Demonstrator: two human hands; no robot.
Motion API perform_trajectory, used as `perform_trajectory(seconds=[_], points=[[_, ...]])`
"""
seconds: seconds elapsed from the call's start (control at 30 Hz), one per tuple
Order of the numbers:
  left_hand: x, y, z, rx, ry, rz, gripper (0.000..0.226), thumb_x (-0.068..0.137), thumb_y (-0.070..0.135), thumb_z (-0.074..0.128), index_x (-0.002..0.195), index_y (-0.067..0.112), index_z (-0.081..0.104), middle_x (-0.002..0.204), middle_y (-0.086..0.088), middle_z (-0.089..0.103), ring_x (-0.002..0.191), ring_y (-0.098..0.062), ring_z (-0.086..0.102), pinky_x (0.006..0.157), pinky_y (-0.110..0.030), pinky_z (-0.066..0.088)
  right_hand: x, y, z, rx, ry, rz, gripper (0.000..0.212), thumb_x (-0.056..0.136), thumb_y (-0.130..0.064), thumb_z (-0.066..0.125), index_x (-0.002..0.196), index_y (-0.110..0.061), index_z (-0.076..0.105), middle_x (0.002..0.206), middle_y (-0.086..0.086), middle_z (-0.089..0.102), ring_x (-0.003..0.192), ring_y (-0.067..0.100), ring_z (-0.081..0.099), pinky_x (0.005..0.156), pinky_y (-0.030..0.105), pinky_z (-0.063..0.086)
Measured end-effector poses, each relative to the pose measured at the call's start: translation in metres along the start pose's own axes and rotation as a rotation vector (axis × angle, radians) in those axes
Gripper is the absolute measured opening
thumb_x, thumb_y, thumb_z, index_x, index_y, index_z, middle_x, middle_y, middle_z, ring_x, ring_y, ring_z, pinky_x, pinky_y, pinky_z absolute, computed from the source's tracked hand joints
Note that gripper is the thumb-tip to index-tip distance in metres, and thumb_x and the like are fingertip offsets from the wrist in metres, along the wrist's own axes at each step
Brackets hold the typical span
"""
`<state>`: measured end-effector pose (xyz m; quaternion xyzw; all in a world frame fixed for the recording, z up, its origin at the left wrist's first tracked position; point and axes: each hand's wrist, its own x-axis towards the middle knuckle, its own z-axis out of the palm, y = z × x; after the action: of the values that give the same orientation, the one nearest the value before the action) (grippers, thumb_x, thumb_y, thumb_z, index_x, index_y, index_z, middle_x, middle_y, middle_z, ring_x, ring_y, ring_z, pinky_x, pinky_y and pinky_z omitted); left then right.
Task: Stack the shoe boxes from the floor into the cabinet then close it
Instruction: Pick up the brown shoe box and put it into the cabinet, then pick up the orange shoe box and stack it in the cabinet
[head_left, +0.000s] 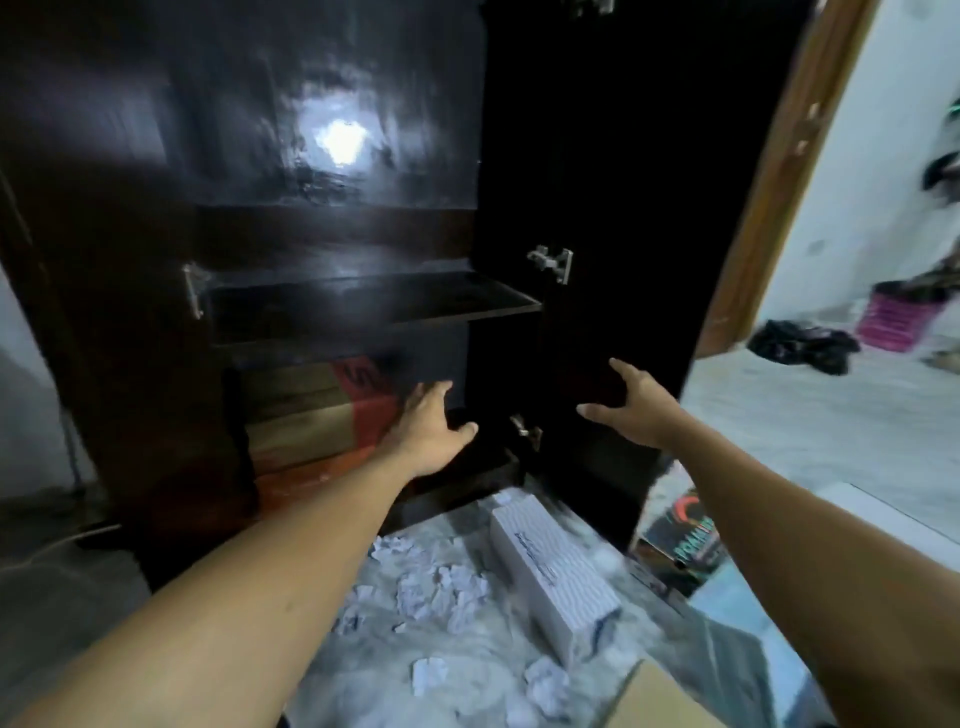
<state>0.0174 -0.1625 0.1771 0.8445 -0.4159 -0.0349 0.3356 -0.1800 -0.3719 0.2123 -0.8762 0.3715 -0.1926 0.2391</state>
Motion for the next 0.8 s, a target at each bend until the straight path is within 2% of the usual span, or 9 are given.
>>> perform_trajectory(seconds=[0.1,0.2,0.43,0.63,0.8], points=[[-0.017,0.044,0.025,-0.014,-0.033,0.117,0.075,0.088,0.047,0.068,0.150,0.021,0.037,0.153,-0.001,0.036,0.137,-0.023,0.043,0.109,-0.038,0.041,-0.051,0.040,-0.048,-0.079,0.085,0.095,0.094,0.083,-0.049,0.074,0.156,-0.014,0.025,0.155,0.016,0.035,0.140,0.032,0.040,0.111,0.038,0.036],[-0.032,0.079,0.051,-0.028,-0.116,0.229,0.077,0.088,0.051,0.065,0.152,0.024,0.032,0.156,0.004,0.030,0.136,-0.021,0.045,0.104,-0.040,0.046,-0.100,0.078,-0.087,-0.154,0.141,0.227,0.092,0.085,-0.050,0.072,0.156,-0.014,0.026,0.157,0.016,0.034,0.141,0.034,0.038,0.110,0.041,0.035],[-0.046,0.165,0.096,-0.114,-0.231,0.426,0.081,0.088,0.054,0.065,0.154,0.021,0.030,0.158,0.000,0.030,0.139,-0.024,0.041,0.107,-0.040,0.042,-0.193,0.135,-0.158,-0.172,0.289,0.502,0.095,0.082,-0.049,0.075,0.155,-0.011,0.027,0.157,0.017,0.034,0.139,0.036,0.040,0.112,0.045,0.037],[-0.066,0.230,0.143,-0.138,-0.365,0.541,0.082,0.087,0.056,0.062,0.154,0.022,0.028,0.159,0.002,0.029,0.134,-0.026,0.047,0.103,-0.042,0.044,-0.248,0.151,-0.199,-0.091,0.467,0.642,0.094,0.083,-0.049,0.074,0.155,-0.016,0.024,0.151,0.017,0.042,0.112,0.034,0.062,0.096,0.050,0.052],[-0.083,0.267,0.182,-0.181,-0.448,0.639,0.079,0.090,0.052,0.063,0.153,0.019,0.029,0.158,-0.003,0.031,0.139,-0.024,0.041,0.105,-0.037,0.040,-0.282,0.179,-0.211,-0.104,0.497,0.735,0.096,0.081,-0.050,0.076,0.155,-0.018,0.025,0.155,0.015,0.038,0.129,0.035,0.052,0.102,0.052,0.049]])
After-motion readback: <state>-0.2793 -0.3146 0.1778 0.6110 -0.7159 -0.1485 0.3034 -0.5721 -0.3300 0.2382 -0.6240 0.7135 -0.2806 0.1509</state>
